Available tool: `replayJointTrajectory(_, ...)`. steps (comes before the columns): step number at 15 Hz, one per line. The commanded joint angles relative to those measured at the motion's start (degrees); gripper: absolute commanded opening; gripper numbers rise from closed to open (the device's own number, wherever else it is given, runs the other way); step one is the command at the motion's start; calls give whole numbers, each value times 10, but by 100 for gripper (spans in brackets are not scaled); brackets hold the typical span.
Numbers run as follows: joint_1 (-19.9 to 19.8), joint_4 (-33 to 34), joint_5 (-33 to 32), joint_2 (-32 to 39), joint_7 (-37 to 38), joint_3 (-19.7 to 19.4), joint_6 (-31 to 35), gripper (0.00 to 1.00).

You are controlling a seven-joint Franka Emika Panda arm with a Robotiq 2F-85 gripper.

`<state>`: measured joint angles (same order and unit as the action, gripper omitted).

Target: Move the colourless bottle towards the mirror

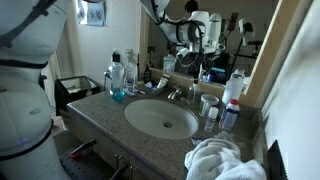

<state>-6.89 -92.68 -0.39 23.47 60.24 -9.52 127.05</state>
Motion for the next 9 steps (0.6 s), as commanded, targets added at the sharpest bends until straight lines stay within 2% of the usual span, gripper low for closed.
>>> replayJointTrajectory(1,8,32,2,23,7,-9,-3,7)
replayJointTrajectory(7,7,54,-1,41,9,-17,-8,7)
replayJointTrajectory(8,7,54,-2,42,11,-19,-7,17)
replayJointTrajectory(9,9,54,-4,42,12,-21,-5,52)
